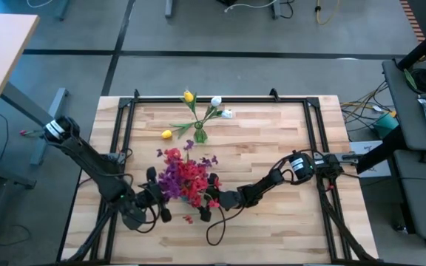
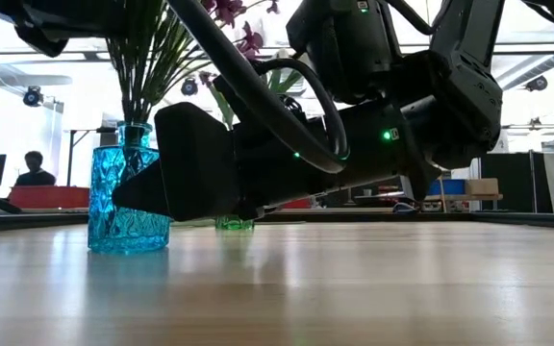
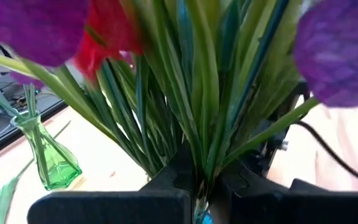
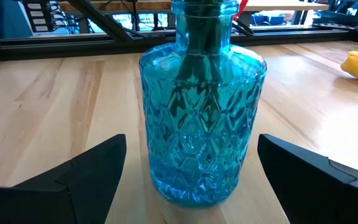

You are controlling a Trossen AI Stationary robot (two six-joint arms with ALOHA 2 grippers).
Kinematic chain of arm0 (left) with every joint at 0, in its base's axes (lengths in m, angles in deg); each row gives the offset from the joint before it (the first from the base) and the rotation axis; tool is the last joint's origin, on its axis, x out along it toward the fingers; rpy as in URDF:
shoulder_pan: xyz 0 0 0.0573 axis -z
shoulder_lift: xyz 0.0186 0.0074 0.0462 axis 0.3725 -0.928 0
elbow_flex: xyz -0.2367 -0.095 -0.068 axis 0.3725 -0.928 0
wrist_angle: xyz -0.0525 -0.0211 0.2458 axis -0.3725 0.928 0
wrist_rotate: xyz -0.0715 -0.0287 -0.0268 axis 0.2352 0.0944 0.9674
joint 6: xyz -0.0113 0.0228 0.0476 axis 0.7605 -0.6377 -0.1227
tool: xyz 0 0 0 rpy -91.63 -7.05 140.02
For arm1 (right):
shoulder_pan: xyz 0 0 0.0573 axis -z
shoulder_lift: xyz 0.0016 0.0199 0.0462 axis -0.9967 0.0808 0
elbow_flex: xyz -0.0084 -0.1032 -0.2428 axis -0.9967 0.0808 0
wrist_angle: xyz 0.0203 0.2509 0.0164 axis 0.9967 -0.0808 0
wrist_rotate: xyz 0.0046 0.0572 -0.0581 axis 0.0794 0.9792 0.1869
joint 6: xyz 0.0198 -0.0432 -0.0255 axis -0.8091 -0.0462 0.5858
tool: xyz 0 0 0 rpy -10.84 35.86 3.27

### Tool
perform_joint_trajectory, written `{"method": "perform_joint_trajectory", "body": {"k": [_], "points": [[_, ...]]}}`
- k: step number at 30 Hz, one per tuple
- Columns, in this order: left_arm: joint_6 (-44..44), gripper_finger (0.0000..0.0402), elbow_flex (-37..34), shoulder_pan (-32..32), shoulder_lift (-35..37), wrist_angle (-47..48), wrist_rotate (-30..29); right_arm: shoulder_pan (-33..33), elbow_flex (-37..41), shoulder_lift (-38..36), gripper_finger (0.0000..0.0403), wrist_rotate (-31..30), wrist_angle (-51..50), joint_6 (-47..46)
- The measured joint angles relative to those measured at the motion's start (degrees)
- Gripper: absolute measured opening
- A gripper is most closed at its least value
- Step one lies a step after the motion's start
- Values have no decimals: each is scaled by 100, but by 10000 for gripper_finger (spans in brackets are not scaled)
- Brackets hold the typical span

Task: Sort flowers into vase by color
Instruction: Put the purple flowers into the blue vase

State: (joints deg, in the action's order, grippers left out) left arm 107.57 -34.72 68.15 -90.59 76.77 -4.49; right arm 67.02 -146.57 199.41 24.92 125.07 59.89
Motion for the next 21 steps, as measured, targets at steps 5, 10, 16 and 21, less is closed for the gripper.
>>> {"method": "perform_joint_trajectory", "body": {"k": [5, 10, 16, 21], "points": [[62, 0, 0, 0, -247, 0, -80, 0, 0, 0, 354, -1, 1, 0], [193, 0, -2, 0, -512, 0, -183, 0, 0, 0, 354, -2, 1, 4], [254, 0, -9, 0, -739, -11, -296, 0, 0, 0, 354, -2, 1, 11], [357, 1, -20, 0, -848, -7, -452, 1, 0, 0, 354, -3, 1, 10]]}}
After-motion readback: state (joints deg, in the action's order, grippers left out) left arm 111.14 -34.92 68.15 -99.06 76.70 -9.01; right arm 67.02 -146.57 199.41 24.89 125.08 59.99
